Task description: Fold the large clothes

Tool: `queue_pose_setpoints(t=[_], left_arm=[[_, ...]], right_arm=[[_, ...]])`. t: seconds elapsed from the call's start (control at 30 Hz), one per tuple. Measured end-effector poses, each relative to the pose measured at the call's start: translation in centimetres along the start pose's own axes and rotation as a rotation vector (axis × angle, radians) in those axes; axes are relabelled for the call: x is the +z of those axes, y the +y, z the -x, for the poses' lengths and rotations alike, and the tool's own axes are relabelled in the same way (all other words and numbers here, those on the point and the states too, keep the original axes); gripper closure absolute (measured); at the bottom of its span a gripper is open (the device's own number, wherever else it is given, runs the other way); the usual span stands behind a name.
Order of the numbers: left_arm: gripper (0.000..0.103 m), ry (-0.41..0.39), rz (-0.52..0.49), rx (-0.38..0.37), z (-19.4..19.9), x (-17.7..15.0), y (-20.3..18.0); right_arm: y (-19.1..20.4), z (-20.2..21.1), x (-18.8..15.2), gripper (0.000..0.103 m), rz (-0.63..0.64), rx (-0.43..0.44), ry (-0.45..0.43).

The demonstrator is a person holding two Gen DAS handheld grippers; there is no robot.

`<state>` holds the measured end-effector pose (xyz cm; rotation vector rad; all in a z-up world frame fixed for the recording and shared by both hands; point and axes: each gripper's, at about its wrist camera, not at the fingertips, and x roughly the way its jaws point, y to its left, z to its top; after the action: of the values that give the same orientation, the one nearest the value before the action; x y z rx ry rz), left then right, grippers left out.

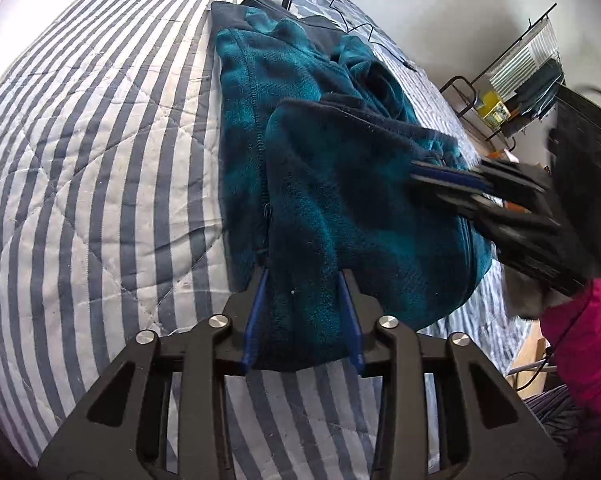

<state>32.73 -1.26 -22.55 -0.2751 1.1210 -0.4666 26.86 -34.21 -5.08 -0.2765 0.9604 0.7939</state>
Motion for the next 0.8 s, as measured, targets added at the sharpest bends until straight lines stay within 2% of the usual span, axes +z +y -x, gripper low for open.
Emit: queue_pose_setpoints(t=[0.1, 0.13, 0.2, 0.27, 0.33, 0.4, 0.47, 0.5, 0.6, 0.73, 0.8], left_arm=[[0.072, -0.002, -0.021, 0.045, -0.6, -1.0, -0.3], [0.072, -0.008, -0.025, 0.054, -0.6, -1.2, -0.4], [0.072, -0.008, -0.027, 0.071, -0.2, -1.1, -0.8], [0.071, -0.029, -0.031, 0.079, 0.7, -1.1, -1.1], [0.071, -0.088, -0.058, 0.095, 2.5, -0.8, -1.8], [0.071, -0.132, -0.087, 0.093, 3.8, -0.2, -2.8], [0.071, -0.163, -0.116, 0.087, 4.5, 0.5, -3.9], [0.071, -0.172, -0.129, 0.085, 4.5, 0.9, -4.4], [0.071, -0.167, -0.155, 0.096, 2.9, 2.4, -5.3], [0.071, -0.141, -0.142, 0.164, -0.7, 4.2, -4.9], [0.071, -0.110, -0.089, 0.198, -2.8, 4.7, -3.6]], right_arm=[[-1.7, -4.0, 0.1, 0.103, -0.013, -0.096, 0.055], [-2.3, -5.1, 0.1, 0.103, -0.035, -0.105, 0.076], [-2.4, -5.4, 0.1, 0.103, -0.076, -0.094, 0.064], [-1.6, -3.8, 0.2, 0.102, -0.070, -0.097, 0.048], [-1.6, -1.2, -0.3, 0.095, -0.093, -0.062, 0.007], [-3.0, 1.5, -1.3, 0.089, -0.136, -0.059, -0.035], [-4.7, 3.9, -2.8, 0.089, -0.200, -0.052, -0.062], [-5.5, 5.0, -3.7, 0.088, -0.222, -0.075, -0.064], [-7.8, 5.8, -6.1, 0.088, -0.257, -0.155, -0.019], [-10.5, 4.7, -8.6, 0.089, -0.356, -0.145, 0.029], [-10.3, 3.8, -8.7, 0.090, -0.309, -0.173, 0.056]])
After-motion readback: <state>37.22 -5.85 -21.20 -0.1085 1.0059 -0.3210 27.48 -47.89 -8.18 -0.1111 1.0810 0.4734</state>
